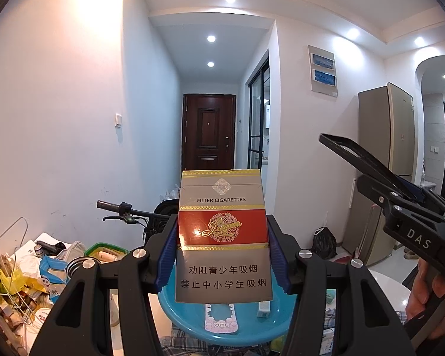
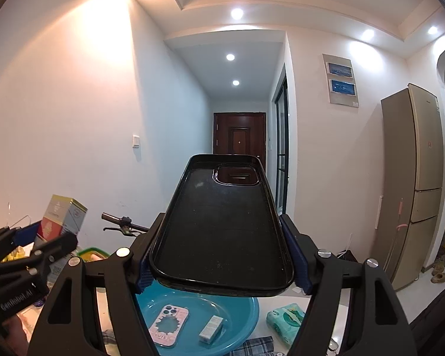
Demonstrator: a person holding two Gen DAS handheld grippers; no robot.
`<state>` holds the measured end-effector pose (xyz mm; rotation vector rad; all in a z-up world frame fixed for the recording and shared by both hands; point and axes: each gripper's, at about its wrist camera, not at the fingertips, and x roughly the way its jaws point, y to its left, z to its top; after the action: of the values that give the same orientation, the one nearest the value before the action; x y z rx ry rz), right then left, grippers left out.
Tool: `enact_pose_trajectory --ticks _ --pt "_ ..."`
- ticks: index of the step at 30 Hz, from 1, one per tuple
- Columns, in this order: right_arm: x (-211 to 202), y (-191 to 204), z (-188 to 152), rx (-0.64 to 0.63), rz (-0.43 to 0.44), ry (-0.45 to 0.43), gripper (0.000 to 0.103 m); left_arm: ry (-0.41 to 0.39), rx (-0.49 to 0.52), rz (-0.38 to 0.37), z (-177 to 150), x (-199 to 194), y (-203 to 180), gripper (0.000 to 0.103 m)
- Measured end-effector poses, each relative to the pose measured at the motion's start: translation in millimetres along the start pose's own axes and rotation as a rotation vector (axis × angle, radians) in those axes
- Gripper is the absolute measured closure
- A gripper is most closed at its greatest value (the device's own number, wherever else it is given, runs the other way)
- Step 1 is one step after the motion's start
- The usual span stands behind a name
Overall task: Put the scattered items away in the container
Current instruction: 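Lift the cigarette pack and black phone case up toward the blue basin with both tools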
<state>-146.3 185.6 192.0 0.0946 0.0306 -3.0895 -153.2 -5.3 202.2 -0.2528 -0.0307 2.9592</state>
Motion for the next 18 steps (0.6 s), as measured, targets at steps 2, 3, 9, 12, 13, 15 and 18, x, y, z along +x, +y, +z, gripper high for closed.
enact_pose_trajectory --ticks 2,3,9,12,13,15,18 --pt "4 -4 -3 0.009 -0.001 0.006 0.032 0.004 0.006 0.001 -1 4 2 0.046" --pt "6 -6 -4 0.013 -0.002 0.007 0.032 0.004 0.008 0.002 -1 7 2 0.046" --pt "20 -12 -9 0.022 -0.001 0.023 0.032 0.015 -0.004 0.008 -6 20 6 0.046" --pt "26 -11 -11 0.017 0.007 0.036 0.032 0.039 -0.012 -0.008 -9 27 8 0.046" --pt "26 -11 -12 0.021 0.006 0.038 0.032 0.043 -0.015 -0.006 -10 29 8 0.046" --pt "26 -10 -14 0.022 0.010 0.040 0.032 0.047 -0.014 -0.004 -11 30 8 0.046" --pt "30 -10 -13 0.021 0.018 0.048 0.032 0.048 -0.014 0.002 -12 33 7 0.046"
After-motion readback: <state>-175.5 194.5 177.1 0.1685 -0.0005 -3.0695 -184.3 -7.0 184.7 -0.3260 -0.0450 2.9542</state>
